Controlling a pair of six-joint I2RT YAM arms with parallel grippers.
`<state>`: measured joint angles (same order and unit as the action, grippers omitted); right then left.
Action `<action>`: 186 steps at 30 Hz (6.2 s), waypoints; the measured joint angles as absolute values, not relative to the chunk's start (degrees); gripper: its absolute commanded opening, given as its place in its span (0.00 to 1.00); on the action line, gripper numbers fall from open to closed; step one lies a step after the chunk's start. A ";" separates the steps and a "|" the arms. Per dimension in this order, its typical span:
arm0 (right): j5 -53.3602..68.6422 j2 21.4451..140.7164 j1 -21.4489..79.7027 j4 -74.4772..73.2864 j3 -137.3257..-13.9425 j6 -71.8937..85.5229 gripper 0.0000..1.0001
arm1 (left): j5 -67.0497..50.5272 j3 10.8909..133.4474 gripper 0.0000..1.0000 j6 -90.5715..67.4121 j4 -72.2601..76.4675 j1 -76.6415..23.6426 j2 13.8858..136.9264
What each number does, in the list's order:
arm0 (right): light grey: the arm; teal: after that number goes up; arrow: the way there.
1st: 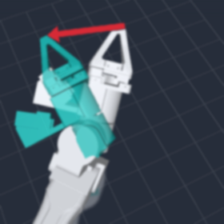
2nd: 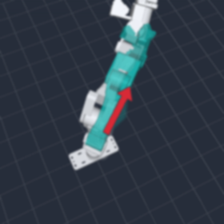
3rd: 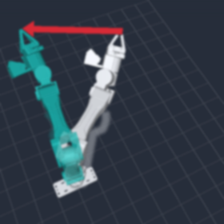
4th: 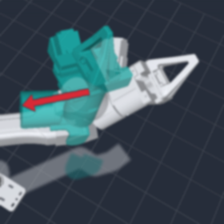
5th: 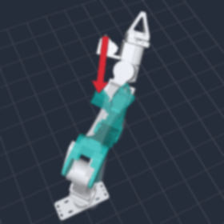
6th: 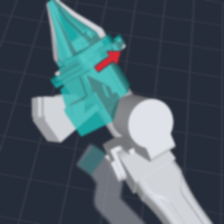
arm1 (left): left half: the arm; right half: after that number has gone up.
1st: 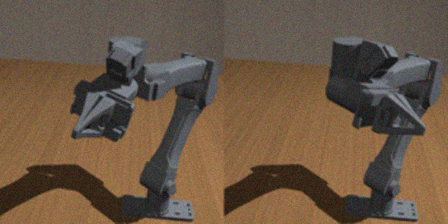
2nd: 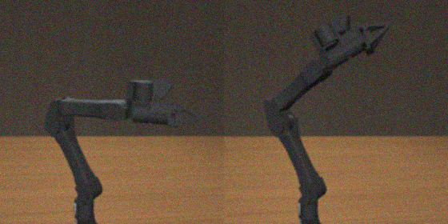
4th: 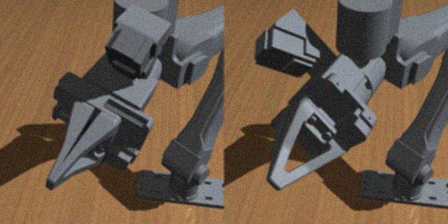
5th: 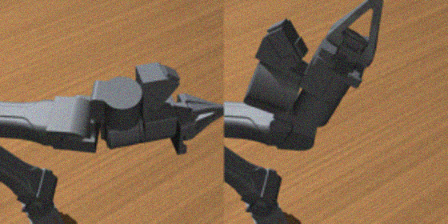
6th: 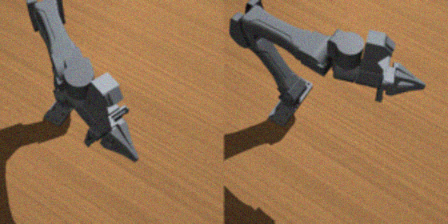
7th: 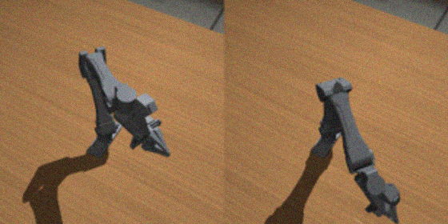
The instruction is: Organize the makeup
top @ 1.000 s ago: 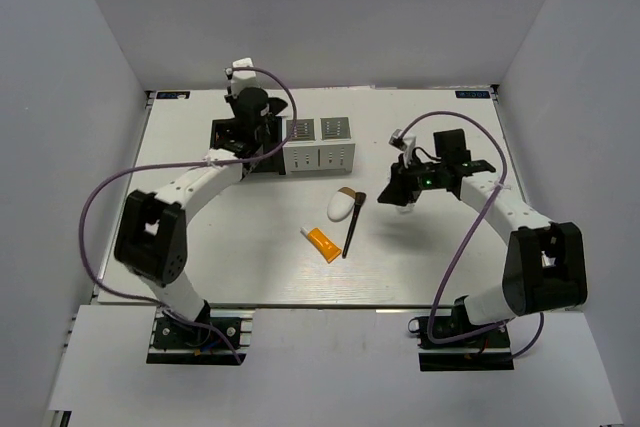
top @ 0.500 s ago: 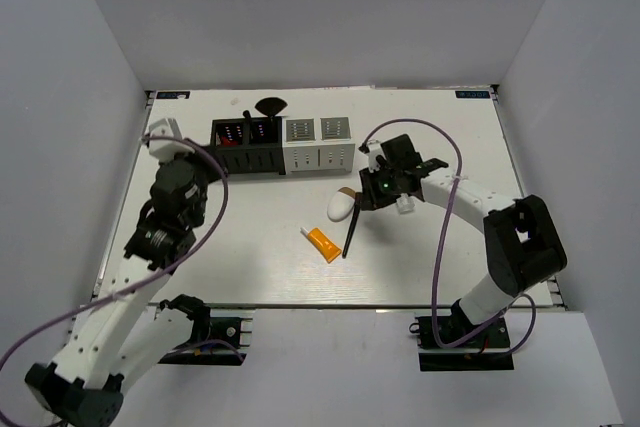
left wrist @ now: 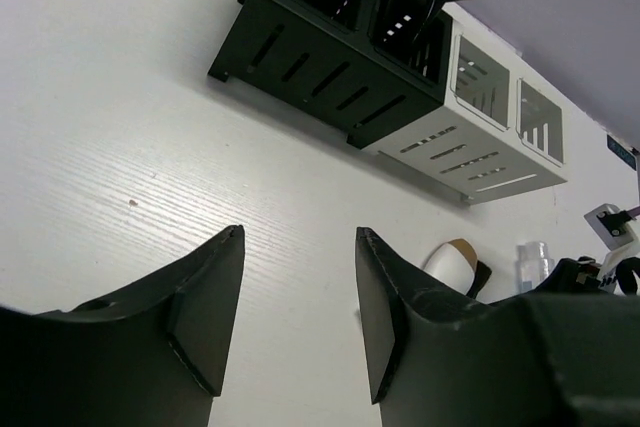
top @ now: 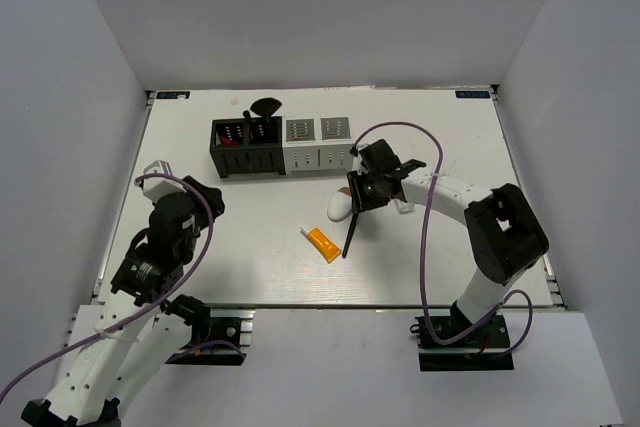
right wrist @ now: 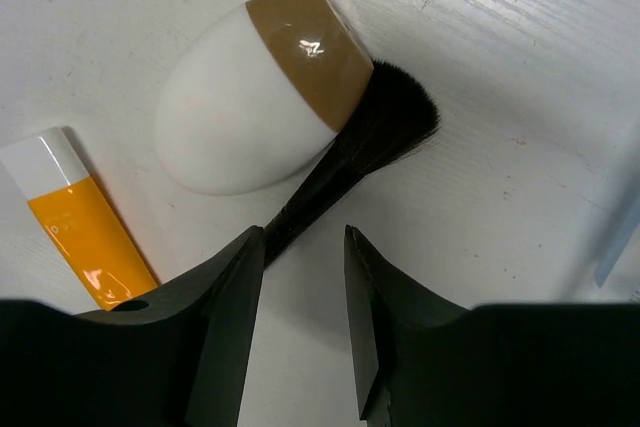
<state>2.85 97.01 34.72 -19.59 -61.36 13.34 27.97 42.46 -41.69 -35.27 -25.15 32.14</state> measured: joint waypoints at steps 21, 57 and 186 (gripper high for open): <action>-2.13 103.77 36.97 -20.91 -64.34 17.37 0.34 | 27.79 40.75 0.59 -45.08 -37.74 -25.15 33.30; 38.83 103.79 35.88 -0.84 -93.43 -8.71 0.00 | 19.14 35.24 0.60 -48.21 -34.92 -25.15 32.88; 22.55 64.42 10.17 2.98 -42.26 -0.60 0.34 | 48.64 105.38 0.19 -13.82 -17.45 -34.06 116.42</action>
